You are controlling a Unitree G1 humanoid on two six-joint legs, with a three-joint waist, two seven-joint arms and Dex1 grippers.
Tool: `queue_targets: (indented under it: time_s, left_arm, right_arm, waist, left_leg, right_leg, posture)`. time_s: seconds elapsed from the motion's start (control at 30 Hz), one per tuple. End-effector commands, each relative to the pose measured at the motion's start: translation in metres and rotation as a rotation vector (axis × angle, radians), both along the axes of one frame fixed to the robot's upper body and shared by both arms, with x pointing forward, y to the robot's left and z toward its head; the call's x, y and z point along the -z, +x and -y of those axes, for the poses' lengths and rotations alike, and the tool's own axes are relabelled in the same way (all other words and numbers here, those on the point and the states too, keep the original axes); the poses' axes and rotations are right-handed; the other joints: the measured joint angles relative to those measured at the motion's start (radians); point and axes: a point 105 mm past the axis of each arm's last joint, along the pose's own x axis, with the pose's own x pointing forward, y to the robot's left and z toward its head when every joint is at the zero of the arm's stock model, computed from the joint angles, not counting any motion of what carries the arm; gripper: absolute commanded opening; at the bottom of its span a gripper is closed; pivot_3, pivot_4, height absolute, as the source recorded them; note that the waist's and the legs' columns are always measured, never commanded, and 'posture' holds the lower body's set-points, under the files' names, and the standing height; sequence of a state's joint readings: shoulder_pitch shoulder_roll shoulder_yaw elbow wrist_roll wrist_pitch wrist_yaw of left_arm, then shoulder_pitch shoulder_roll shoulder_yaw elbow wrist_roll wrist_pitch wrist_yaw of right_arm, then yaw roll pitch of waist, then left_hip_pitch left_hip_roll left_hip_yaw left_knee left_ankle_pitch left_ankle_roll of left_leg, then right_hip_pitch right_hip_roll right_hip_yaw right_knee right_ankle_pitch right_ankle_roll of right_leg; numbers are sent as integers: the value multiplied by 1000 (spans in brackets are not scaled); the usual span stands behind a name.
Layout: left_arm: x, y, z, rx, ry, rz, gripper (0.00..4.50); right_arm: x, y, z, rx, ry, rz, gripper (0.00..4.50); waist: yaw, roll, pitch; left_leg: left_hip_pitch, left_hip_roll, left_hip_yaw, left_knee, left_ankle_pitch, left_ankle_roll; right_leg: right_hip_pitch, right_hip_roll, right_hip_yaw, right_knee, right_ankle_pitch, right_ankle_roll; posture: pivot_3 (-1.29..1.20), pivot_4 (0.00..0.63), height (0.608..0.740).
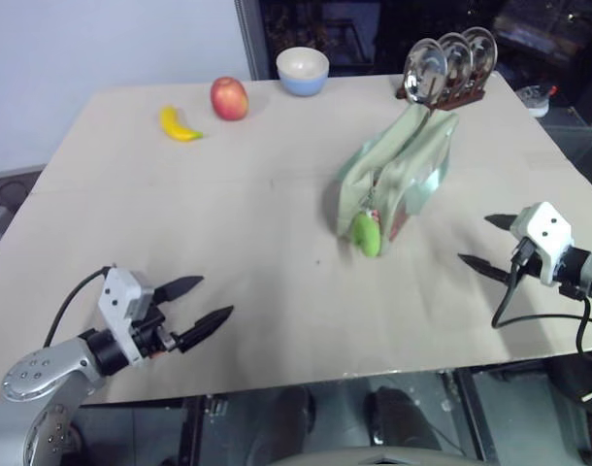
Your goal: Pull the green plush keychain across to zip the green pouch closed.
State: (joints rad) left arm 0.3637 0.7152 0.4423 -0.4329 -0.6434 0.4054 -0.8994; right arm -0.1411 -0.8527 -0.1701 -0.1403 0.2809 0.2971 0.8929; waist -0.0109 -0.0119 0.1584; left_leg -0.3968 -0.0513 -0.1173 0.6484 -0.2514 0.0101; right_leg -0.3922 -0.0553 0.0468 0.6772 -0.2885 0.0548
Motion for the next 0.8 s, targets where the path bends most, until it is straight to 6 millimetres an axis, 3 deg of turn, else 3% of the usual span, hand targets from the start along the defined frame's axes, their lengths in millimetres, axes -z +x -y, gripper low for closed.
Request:
queue_targets:
  time_s: [0.03,0.27,0.47,0.63,0.8]
  left_arm:
    - [-22,2,5,31,-10,96,4477]
    - [-57,7,32,186,-155,252,4477]
    - [-65,6,58,326,-153,275,4477]
    - [-67,6,66,374,-162,293,4477]
    - [-70,1,69,382,-161,321,4477]
  right_arm:
    - [-21,4,-8,-51,-34,102,4500]
    - [-60,19,-26,-157,-234,356,4500]
    - [-92,45,-52,-335,-503,576,4500]
    - [-102,66,-72,-494,-709,677,4500]
    - [-106,81,-87,-606,-789,706,4500]
  waist:
    - [0,0,0]
    - [-3,3,2]
    - [-7,4,3]
    - [-11,4,3]
    - [-13,4,4]
  left_leg:
    - [0,0,0,0,0,0]
    - [0,0,0,1,0,0]
    - [0,0,3,0,0,-1]
    - [0,0,3,0,2,-4]
    - [-1,0,3,0,3,-5]
  right_leg:
    - [0,0,0,0,0,0]
    - [0,0,0,1,0,0]
    - [-2,1,2,1,0,0]
    - [-2,2,2,1,0,0]
    - [-3,1,2,0,0,0]
  posture:
    - [0,150,740]
    - [0,150,740]
    - [0,150,740]
    - [0,150,740]
    - [0,150,740]
